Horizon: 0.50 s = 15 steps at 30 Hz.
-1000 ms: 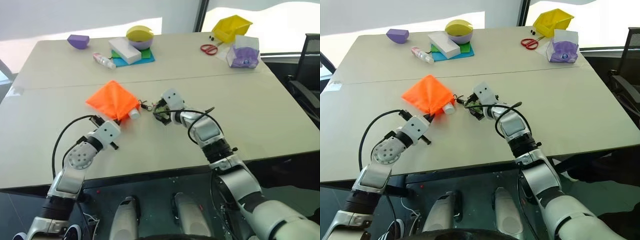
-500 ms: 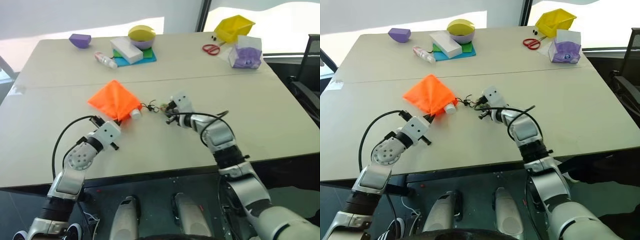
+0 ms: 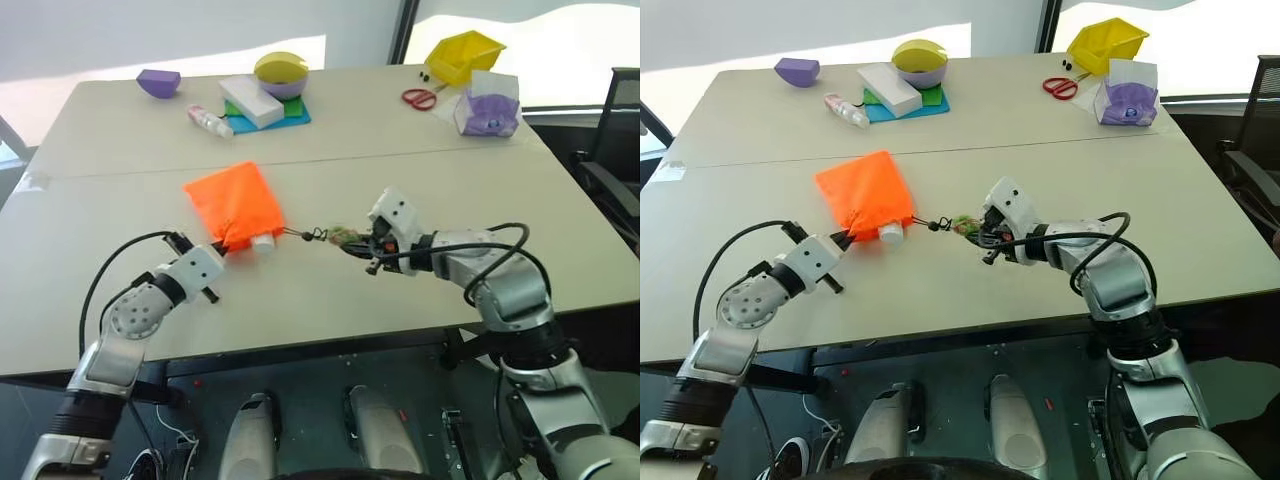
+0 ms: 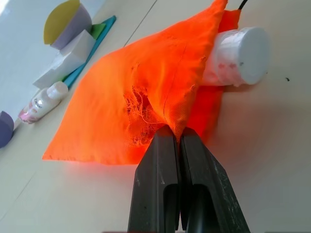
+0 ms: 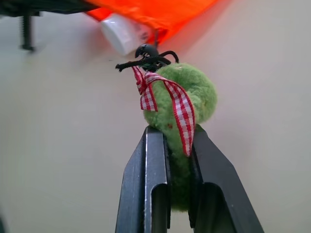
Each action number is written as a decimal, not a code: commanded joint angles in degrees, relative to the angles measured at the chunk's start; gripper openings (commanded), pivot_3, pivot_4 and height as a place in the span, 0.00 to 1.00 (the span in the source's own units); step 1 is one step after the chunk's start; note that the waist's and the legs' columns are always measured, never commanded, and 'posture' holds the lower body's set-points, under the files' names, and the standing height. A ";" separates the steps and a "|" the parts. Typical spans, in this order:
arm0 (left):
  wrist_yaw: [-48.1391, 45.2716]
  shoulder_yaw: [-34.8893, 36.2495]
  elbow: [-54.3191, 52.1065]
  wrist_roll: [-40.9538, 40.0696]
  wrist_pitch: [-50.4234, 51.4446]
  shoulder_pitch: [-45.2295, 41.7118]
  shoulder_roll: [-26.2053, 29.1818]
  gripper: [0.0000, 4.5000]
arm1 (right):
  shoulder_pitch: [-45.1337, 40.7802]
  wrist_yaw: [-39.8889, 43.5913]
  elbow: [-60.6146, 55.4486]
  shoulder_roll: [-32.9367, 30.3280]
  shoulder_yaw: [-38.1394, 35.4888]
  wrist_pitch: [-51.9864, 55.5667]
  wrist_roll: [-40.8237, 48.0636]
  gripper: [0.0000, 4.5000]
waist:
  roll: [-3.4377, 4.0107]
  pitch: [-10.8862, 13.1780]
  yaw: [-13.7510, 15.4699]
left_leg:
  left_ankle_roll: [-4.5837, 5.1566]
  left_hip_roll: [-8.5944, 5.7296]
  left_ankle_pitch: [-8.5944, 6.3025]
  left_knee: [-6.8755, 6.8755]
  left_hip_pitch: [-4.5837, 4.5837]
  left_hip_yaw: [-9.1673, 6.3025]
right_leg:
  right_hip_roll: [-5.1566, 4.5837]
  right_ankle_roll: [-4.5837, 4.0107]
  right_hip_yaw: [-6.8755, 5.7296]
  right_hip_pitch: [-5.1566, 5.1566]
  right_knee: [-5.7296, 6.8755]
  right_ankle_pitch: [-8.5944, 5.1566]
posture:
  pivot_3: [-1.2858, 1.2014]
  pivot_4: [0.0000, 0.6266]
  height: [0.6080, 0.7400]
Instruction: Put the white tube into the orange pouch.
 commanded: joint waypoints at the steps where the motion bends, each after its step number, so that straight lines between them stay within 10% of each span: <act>1: -2.14 0.88 0.66 -1.16 -1.60 0.73 1.47 0.00 | 0.04 -0.08 -0.01 -1.43 1.10 -3.92 -1.60 0.00 | 0.00 0.00 -0.06 | 0.00 0.00 0.00 0.00 0.00 0.00 | 0.01 0.00 0.00 0.00 -0.02 0.00 | 0.52 0.24 1.00; 15: -3.79 1.56 -1.43 -4.68 1.56 1.63 -0.14 0.00 | -0.84 -4.68 6.39 -0.62 4.70 -11.52 -7.58 0.00 | 0.00 0.00 0.06 | 0.00 0.00 0.00 0.00 -0.01 0.06 | 0.00 0.00 0.02 0.02 -0.10 0.00 | 0.52 0.24 1.00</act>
